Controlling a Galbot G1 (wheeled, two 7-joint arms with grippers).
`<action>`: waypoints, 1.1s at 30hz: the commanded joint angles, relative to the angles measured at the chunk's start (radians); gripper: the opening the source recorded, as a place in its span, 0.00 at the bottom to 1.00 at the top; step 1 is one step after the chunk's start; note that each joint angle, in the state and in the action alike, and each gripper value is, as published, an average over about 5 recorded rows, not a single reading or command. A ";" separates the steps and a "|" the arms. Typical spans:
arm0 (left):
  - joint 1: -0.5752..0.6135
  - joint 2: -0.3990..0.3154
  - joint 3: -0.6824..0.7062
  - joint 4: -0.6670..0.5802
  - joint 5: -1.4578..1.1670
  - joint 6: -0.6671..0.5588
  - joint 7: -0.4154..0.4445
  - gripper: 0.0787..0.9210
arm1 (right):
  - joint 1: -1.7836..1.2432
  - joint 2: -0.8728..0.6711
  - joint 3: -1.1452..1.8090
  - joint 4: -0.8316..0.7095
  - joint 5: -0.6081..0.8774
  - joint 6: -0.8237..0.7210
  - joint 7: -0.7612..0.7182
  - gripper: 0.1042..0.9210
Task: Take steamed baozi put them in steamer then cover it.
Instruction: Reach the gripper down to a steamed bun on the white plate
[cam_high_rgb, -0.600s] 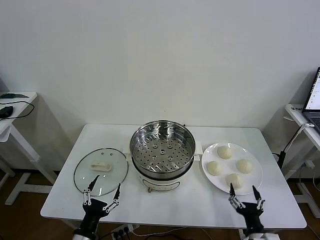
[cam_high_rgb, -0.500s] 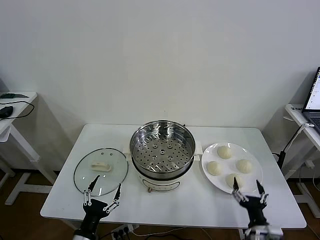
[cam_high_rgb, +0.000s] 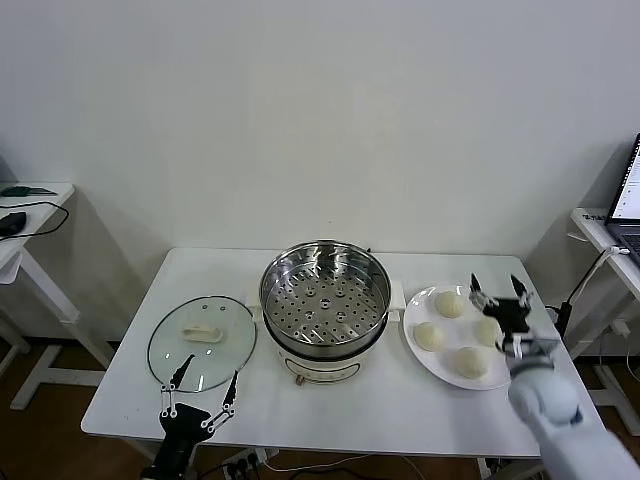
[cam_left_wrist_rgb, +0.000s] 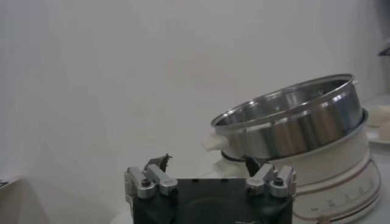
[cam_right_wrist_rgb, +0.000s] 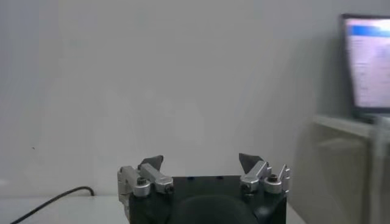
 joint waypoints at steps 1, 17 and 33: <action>0.010 -0.005 -0.002 -0.002 0.000 -0.005 0.001 0.88 | 0.520 -0.105 -0.380 -0.441 -0.048 -0.062 -0.531 0.88; 0.006 -0.012 -0.008 0.028 -0.001 0.002 -0.002 0.88 | 0.925 0.026 -0.743 -0.698 -0.743 0.011 -1.253 0.88; 0.017 -0.027 -0.013 0.033 -0.001 0.001 -0.009 0.88 | 0.954 0.209 -0.791 -0.870 -1.013 0.114 -1.223 0.88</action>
